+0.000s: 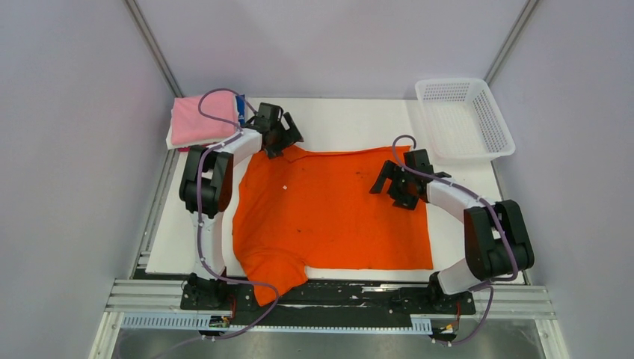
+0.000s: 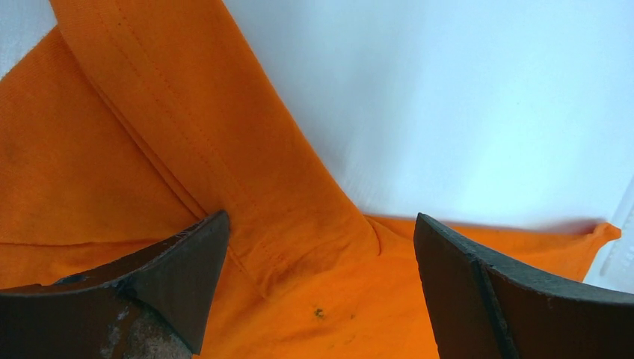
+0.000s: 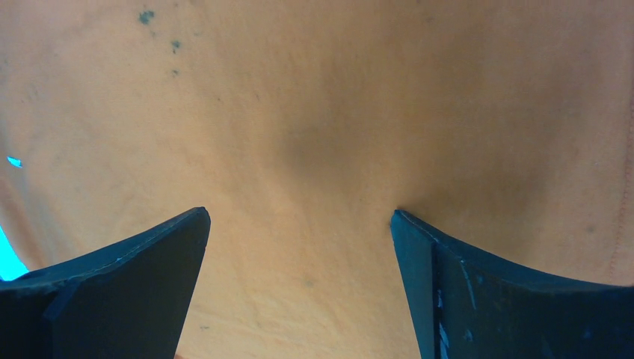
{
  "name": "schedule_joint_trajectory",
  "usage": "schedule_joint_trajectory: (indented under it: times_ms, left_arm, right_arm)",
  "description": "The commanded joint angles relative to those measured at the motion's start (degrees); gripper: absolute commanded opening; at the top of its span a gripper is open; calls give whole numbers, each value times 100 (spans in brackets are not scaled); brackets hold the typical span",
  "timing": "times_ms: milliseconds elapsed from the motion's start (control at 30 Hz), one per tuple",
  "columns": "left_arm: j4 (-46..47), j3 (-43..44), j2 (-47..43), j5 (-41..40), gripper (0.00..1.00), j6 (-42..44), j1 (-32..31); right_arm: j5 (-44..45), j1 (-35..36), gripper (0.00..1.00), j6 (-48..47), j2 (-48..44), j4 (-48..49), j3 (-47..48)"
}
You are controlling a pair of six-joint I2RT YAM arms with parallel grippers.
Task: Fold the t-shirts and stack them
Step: Flatten out the tshirt
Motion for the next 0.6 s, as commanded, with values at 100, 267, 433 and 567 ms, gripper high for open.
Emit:
schedule_joint_trajectory:
  times_ms: [100, 267, 433, 567]
  left_arm:
    - [298, 42, 7, 61, 100, -109, 8]
    - [225, -243, -265, -113, 100, -99, 4]
    - [86, -418, -489, -316, 100, 148, 3]
    - [48, -428, -497, -320, 100, 163, 3]
  right_arm:
    - [136, -8, 100, -159, 179, 205, 183]
    - [128, -9, 100, -165, 270, 211, 192]
    - [58, -14, 100, -123, 330, 209, 107]
    - [82, -15, 100, -130, 340, 210, 53]
